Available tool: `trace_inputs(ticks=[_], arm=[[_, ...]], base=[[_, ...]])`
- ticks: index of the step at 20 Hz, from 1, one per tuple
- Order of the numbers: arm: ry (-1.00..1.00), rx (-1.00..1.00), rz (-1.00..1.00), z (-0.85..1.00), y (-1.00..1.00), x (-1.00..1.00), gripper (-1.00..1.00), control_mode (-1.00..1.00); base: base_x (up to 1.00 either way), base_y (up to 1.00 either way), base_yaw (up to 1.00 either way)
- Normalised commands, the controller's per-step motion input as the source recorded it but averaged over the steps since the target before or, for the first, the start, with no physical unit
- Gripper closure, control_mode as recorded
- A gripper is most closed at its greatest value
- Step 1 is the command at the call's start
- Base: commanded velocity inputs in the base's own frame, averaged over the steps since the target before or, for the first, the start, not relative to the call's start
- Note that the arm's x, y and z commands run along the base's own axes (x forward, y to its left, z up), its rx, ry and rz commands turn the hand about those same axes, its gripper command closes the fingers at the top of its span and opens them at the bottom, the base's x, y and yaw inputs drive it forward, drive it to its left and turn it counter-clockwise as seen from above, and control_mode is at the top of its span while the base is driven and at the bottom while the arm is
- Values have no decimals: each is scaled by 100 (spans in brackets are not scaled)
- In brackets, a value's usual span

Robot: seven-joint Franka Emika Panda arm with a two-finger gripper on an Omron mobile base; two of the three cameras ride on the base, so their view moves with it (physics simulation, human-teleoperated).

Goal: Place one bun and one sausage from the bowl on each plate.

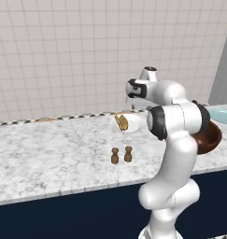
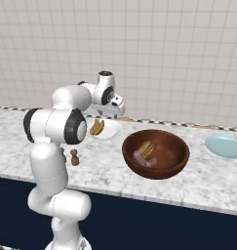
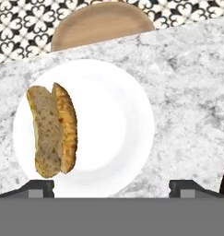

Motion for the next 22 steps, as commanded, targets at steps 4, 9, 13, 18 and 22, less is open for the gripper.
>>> trace_inputs(ticks=[4,9,13,18,22], arm=[[16,7,-2,57,-100,-72,-100,-100],[31,5,-10,16,-98,-96,-100,-100],[18,3,-6,-21,-93,-71,-100,-100],[5,11,-2,-1,-74,-27,-100,-100],[1,12,-4,-3,-39,-86,-100,-100]], base=[[0,0,0],[0,0,0],[0,0,0],[0,0,0],[0,0,0]])
